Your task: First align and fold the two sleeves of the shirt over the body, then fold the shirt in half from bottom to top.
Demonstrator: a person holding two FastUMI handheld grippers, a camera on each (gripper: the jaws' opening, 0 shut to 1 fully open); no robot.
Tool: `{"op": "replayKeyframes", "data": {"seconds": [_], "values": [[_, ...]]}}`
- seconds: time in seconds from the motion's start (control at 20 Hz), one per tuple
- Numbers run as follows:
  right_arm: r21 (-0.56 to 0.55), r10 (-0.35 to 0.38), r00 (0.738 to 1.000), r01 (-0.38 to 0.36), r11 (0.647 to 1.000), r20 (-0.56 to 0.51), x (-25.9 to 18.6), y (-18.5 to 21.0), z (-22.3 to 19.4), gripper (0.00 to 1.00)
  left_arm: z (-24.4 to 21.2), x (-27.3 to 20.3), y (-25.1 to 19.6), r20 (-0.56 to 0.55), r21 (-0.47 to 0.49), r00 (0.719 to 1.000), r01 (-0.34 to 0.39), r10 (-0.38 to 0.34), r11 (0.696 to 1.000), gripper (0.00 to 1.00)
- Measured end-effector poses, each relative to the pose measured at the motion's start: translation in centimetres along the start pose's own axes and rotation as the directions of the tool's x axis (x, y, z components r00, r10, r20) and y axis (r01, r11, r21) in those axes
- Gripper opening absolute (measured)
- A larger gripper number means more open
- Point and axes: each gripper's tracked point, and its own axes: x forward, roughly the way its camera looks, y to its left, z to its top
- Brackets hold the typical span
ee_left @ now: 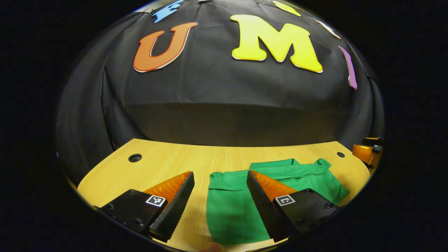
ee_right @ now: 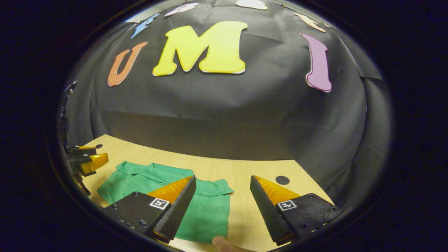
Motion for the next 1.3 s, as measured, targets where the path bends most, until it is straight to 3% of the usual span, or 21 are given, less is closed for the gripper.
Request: {"op": "replayKeyframes", "data": {"seconds": [0.25, 0.4, 0.7, 0.95, 1.15, 1.3], "values": [[0.032, 0.051, 0.997, -0.053, 0.998, 0.057, -8.3, 0.7, 0.9, 0.95, 1.8, -9.1, -0.6, 0.057, 0.0, 0.998, -0.011, 0.011, 1.0, 0.97], [0.004, 0.028, 0.992, -0.028, 1.0, 0.125, -13.6, -0.2, 1.1, 0.95, 1.4, -14.0, -0.7, 0.076, 0.023, 0.997, -0.031, 0.029, 0.999, 0.97], [0.052, -0.001, 0.973, -0.011, 0.999, 0.229, -23.3, -0.9, -0.1, 0.95, -2.3, -23.3, -0.4, 0.118, 0.024, 0.992, -0.056, 0.053, 0.998, 0.96], [0.026, 0.011, 0.97, -0.018, 1.0, 0.244, -28.9, -1.4, -3.2, 0.97, -4.1, -29.9, -0.9, 0.144, 0.067, 0.988, -0.062, 0.052, 0.996, 0.96], [0.024, 0.016, 0.967, -0.023, 0.999, 0.256, -32.5, -2.0, -4.6, 0.95, -2.9, -33.8, -1.2, 0.218, 0.055, 0.975, -0.061, 0.047, 0.997, 0.97], [0.004, 0.021, 0.958, -0.023, 1.0, 0.285, -34.7, -1.9, -4.4, 0.95, -1.8, -36.1, -1.8, 0.265, 0.113, 0.963, -0.074, 0.041, 0.991, 0.96]]}}
